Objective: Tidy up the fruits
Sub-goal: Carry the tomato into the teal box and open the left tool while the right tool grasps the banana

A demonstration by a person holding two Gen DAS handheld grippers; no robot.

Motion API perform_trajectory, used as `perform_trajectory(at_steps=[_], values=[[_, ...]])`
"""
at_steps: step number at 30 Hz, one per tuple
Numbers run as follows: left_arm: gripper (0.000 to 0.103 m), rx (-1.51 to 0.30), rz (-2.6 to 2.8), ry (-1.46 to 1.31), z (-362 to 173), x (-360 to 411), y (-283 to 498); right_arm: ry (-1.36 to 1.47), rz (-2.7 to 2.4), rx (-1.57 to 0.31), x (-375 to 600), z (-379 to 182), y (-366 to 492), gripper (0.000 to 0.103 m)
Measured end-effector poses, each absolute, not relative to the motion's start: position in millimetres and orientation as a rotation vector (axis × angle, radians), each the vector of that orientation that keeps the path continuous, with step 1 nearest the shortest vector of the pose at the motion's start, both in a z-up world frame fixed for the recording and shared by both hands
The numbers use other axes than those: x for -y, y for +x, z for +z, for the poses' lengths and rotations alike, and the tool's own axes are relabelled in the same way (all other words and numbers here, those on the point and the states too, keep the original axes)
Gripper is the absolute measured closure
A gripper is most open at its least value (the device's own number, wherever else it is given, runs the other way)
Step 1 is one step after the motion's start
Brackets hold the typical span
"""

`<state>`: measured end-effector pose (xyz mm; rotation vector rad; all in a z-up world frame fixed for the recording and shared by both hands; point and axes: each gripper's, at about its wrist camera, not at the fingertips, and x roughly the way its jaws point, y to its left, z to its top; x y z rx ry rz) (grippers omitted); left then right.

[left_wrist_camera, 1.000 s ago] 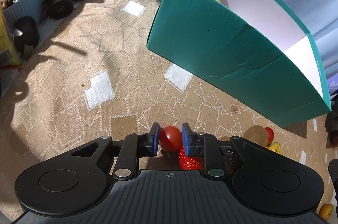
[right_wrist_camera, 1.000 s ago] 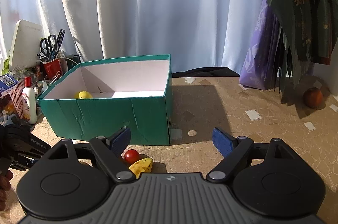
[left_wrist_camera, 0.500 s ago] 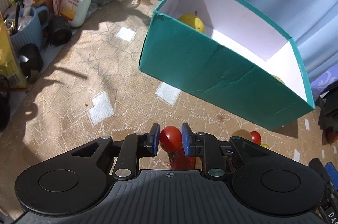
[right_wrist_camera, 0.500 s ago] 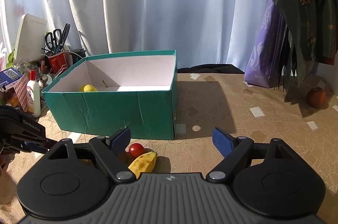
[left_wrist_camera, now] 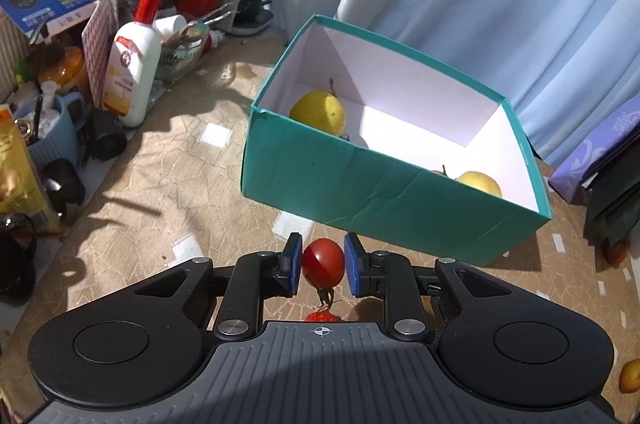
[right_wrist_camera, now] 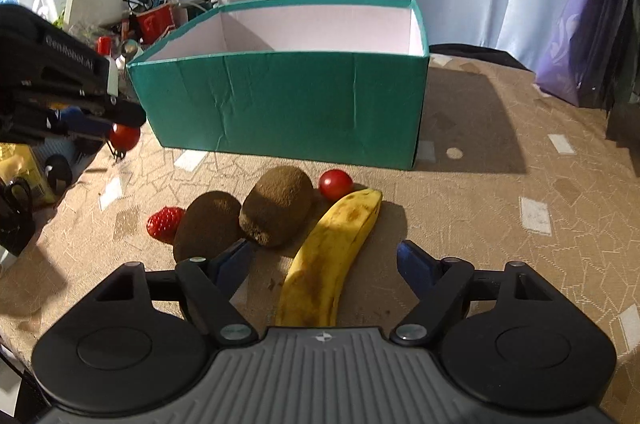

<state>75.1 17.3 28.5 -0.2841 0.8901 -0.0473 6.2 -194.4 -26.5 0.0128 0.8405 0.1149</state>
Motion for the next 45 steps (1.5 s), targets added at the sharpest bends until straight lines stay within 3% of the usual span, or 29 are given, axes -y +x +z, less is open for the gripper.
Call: perform_trajectory(at_steps=[6,12,31,38,45], values=[[0.077,-0.877,-0.073,-0.256,31,-15,69,0.048,0.088,-0.936,189,-46,16,0.051],[0.077,-0.888,-0.084,-0.244,30,-14,66,0.062,0.065,-0.961,187,-52,22,0.062],[0.077,-0.851,-0.168,-0.191,48,1,69,0.109,0.036,-0.891,195,-37,3,0.069],[0.077,-0.758,-0.203,-0.137,74,25,105,0.126,0.02,-0.858,201,-28,-2,0.069],[0.077,-0.748,-0.203,-0.119,67,42,162,0.143,-0.001,-0.826,209,-19,-11,0.069]])
